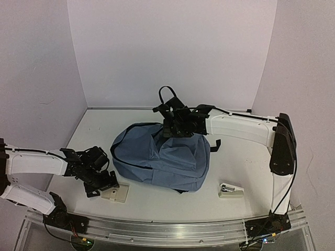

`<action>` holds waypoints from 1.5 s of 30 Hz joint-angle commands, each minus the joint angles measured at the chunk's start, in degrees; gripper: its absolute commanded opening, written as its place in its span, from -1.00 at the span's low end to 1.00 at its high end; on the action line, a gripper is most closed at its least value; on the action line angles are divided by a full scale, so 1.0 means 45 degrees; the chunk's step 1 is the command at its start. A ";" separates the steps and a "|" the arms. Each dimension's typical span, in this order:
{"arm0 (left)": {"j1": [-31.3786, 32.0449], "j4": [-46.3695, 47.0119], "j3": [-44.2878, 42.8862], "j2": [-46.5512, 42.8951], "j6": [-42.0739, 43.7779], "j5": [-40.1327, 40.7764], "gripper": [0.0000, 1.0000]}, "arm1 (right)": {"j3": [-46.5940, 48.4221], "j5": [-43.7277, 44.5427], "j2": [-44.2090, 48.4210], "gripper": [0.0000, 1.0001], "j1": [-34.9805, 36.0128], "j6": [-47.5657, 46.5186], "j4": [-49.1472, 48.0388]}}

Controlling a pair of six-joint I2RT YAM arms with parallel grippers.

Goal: Pack the student bag
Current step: Pick up the personal item from the center of the board.

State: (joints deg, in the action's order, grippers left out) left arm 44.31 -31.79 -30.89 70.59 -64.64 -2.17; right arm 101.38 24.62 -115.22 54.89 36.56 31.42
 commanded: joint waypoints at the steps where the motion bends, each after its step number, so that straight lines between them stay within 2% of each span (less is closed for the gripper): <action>1: 0.0046 0.2154 0.0168 0.0458 -0.0111 -0.0857 0.91 | -0.0117 0.0588 0.0957 -1.00 -0.0230 -0.0165 -0.0463; 5: 0.0420 0.3161 0.0045 0.0976 0.0175 -0.1699 0.90 | 0.0046 0.0438 0.0761 -1.00 -0.0236 -0.0202 -0.0498; 10: 0.1662 0.3021 -0.1154 0.2081 0.0607 -0.2166 0.89 | 0.0164 0.0368 0.0635 -1.00 -0.0260 -0.0276 -0.0517; 20: 0.4732 0.1732 -0.4427 0.4555 0.2238 -0.1346 0.88 | 0.0139 0.0252 0.0477 -1.00 -0.0338 -0.0352 -0.0517; 29: 0.4716 -0.1214 -0.5219 0.3322 0.3258 0.0589 0.98 | -0.0062 0.0198 0.0700 -1.00 -0.0345 -0.0420 -0.0516; 33: 0.3936 -0.1880 -0.5540 0.3461 0.4227 0.1206 0.99 | -0.0018 0.0222 0.0686 -1.00 -0.0360 -0.0407 -0.0517; 38: 0.3629 -0.1787 -0.6244 0.4319 0.5779 0.1603 0.99 | 0.0066 0.0048 0.0667 -1.00 -0.0357 -0.0414 -0.0517; 45: 0.3629 -0.0933 -0.6734 0.5702 0.7167 0.0760 0.99 | 0.0070 0.0040 0.0776 -1.00 -0.0352 -0.0352 -0.0517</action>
State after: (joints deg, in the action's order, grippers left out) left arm 60.62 -39.41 -58.73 93.85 -38.31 2.77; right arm 101.08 24.21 -114.96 53.17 35.29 30.85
